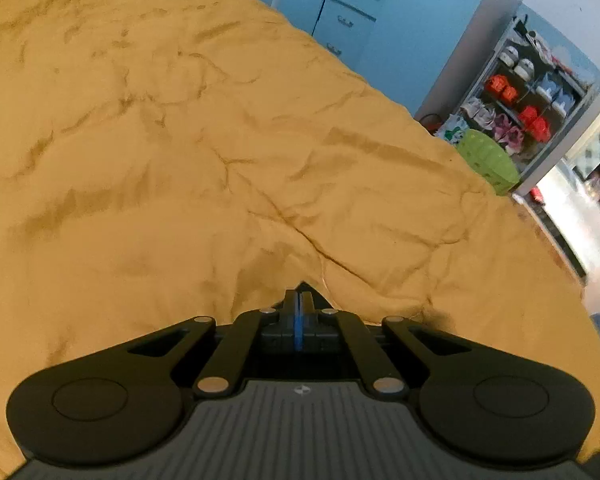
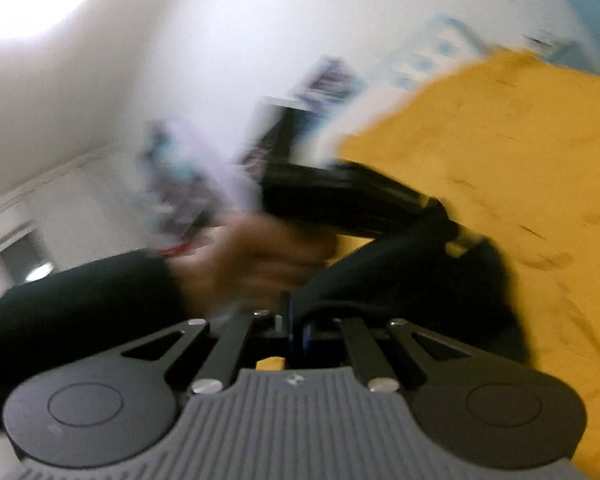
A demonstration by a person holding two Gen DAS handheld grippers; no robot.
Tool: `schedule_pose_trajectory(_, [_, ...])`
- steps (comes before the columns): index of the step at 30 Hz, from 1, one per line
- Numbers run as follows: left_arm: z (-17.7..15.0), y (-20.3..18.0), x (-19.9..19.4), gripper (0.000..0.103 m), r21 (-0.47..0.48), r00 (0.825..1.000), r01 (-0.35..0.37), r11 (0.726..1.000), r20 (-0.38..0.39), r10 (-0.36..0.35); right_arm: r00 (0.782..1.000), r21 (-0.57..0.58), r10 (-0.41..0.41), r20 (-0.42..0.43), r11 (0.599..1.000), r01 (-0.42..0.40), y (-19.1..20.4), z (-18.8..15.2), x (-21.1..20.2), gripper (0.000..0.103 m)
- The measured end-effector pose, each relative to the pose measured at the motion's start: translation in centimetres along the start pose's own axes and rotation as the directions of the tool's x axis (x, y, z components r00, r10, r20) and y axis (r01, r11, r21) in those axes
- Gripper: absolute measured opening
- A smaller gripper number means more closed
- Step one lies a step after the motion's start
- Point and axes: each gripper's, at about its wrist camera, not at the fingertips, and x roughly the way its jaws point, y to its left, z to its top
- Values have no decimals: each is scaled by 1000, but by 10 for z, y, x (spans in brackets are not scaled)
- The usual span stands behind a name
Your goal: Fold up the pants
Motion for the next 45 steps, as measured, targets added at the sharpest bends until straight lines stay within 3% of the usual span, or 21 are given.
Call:
schedule_pose_trajectory(3, [-5,1,-8,0,6,1000,11,1000,29,-11,987,-82,-132,-86,989,125,13,0,0,0])
schedule_pose_trajectory(8, [-17,3,-30,5,47,996,-16,999,92,12,949,73,-308,-64,947,312,-27,2,5,2])
schedule_pose_trajectory(11, [-28,12,-49,5,8,990,14,1000,141,-15,960,96,-281,-11,955,280,-29,7,6,13])
schedule_pose_trajectory(13, [-44,24,-67,5,-37,982,21,999,186,-14,952,162,-245,-183,948,275,-41,9,11,27])
schedule_pose_trajectory(15, [-66,36,-88,8,-76,974,-7,997,226,24,923,250,-180,-339,929,273,-56,8,11,20])
schedule_pose_trajectory(17, [-94,47,-110,11,-108,962,-41,993,265,69,930,243,-176,-323,934,261,-58,21,-3,21])
schedule_pose_trajectory(20, [-133,60,-134,16,-162,952,-86,983,276,129,962,286,-143,-231,936,207,-68,46,-36,26])
schedule_pose_trajectory(21, [-143,64,-139,16,-187,952,-90,978,273,140,968,295,-158,-197,932,212,-71,50,-39,34])
schedule_pose_trajectory(24, [-166,73,-147,17,-254,950,-66,965,280,139,948,280,-271,-168,909,310,-87,67,-33,42])
schedule_pose_trajectory(27, [-173,81,-142,21,-313,953,-10,950,284,104,918,231,-326,-224,898,375,-98,72,-2,51])
schedule_pose_trajectory(28, [-174,82,-137,21,-327,956,1,945,277,95,906,214,-339,-253,894,394,-102,70,13,51])
schedule_pose_trajectory(29, [-174,82,-130,21,-334,960,1,943,263,93,893,200,-350,-284,889,412,-106,68,24,40])
schedule_pose_trajectory(30, [-174,80,-123,21,-330,964,-2,944,251,90,883,179,-360,-301,888,423,-106,63,27,3])
schedule_pose_trajectory(32, [-176,75,-109,22,-319,967,-21,948,234,100,877,69,-396,-273,901,429,-98,65,31,3])
schedule_pose_trajectory(35, [-185,71,-98,22,-317,972,-47,947,206,117,933,-150,-330,-142,939,309,-64,76,37,3])
schedule_pose_trajectory(36, [-186,69,-95,22,-318,972,-50,947,202,119,923,-165,-352,-155,931,327,-66,77,42,3])
schedule_pose_trajectory(37, [-189,69,-95,22,-320,972,-48,946,202,118,893,-162,-407,-193,911,380,-77,75,49,4])
schedule_pose_trajectory(39, [-190,69,-98,22,-312,972,-48,949,203,116,794,-203,-548,-263,836,510,-98,64,59,31])
schedule_pose_trajectory(40, [-190,68,-100,22,-305,972,-54,951,200,120,768,-228,-594,-241,803,550,-99,61,56,30])
schedule_pose_trajectory(43, [-187,72,-105,22,-299,970,-58,952,208,124,804,-228,-574,-152,812,537,-77,74,28,29])
schedule_pose_trajectory(45, [-187,73,-109,22,-321,964,-49,946,232,129,851,-272,-515,-97,837,475,-52,78,13,27])
